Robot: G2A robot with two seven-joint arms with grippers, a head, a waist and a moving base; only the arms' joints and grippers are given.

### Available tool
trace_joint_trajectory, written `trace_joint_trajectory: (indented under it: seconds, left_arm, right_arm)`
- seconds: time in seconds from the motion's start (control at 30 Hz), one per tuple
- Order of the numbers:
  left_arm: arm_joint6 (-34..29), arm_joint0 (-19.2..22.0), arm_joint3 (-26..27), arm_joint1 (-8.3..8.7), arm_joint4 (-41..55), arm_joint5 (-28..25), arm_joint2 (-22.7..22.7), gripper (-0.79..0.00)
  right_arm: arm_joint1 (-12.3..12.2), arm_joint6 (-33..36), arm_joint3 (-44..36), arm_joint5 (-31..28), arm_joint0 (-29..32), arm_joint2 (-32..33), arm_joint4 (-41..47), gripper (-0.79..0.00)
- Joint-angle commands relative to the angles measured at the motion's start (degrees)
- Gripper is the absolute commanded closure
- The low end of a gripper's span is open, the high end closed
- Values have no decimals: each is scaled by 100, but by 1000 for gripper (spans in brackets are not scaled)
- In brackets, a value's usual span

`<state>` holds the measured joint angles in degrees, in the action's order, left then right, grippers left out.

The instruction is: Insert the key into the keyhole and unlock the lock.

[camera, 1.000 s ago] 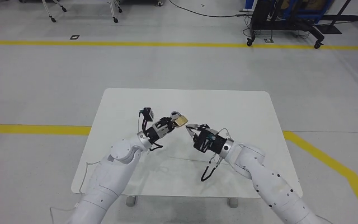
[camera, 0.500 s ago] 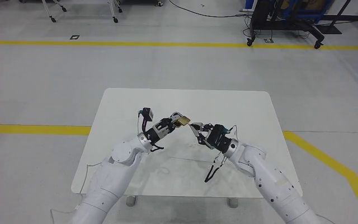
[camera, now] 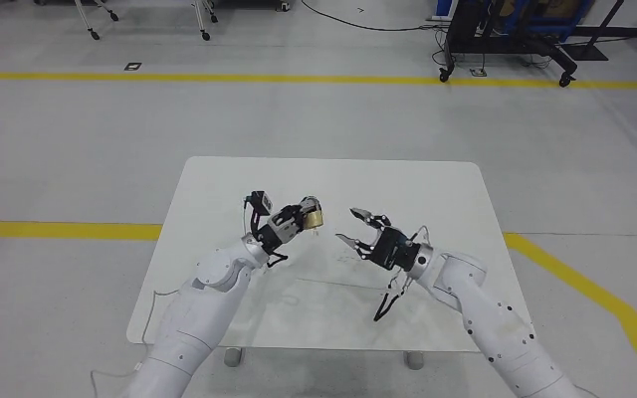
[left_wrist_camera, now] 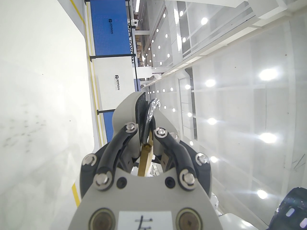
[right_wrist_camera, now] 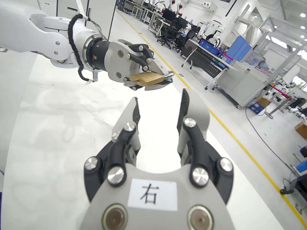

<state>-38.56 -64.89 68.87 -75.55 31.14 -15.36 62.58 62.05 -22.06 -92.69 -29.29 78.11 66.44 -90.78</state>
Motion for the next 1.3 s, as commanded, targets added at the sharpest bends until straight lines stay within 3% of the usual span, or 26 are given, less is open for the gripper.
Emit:
trace_joint_trajectory:
  seconds: [0.0, 0.23, 0.53, 0.83, 0.87, 0.9, 0.93, 1.13, 1.27]
  left_arm:
    - [105, 39, -39, -5, -278, 18, -67, 0]
    - [719, 159, -206, -76, -1768, 425, -659, 0]
    - [976, 616, -876, -283, -2391, 1927, -1346, 0]
    - [1284, 981, -1510, -582, -2571, 2163, -1891, 0]
    - [1292, 979, -1493, -600, -2540, 2142, -1900, -292]
    - [1314, 980, -1476, -607, -2574, 2126, -1907, -650]
    - [1317, 970, -1434, -607, -2611, 2144, -1908, -785]
    - [1272, 732, -759, -486, -2880, 2372, -1689, -785]
    - [1402, 351, 75, -298, -3183, 2492, -1270, -785]
  right_arm:
    - [-50, -105, -109, 13, 157, 274, 20, -785]
    - [-206, -788, -210, 18, 799, 1447, 619, -785]
    - [-206, -788, -210, 18, 799, 1447, 619, -785]
    - [-206, -788, -210, 18, 799, 1447, 619, -785]
    - [-206, -788, -210, 18, 799, 1447, 619, -785]
    - [-206, -788, -210, 18, 799, 1447, 619, -785]
    - [-206, -788, -210, 18, 799, 1447, 619, -785]
    - [-206, -788, -210, 18, 799, 1447, 619, -785]
    - [-206, -788, -210, 18, 799, 1447, 619, -785]
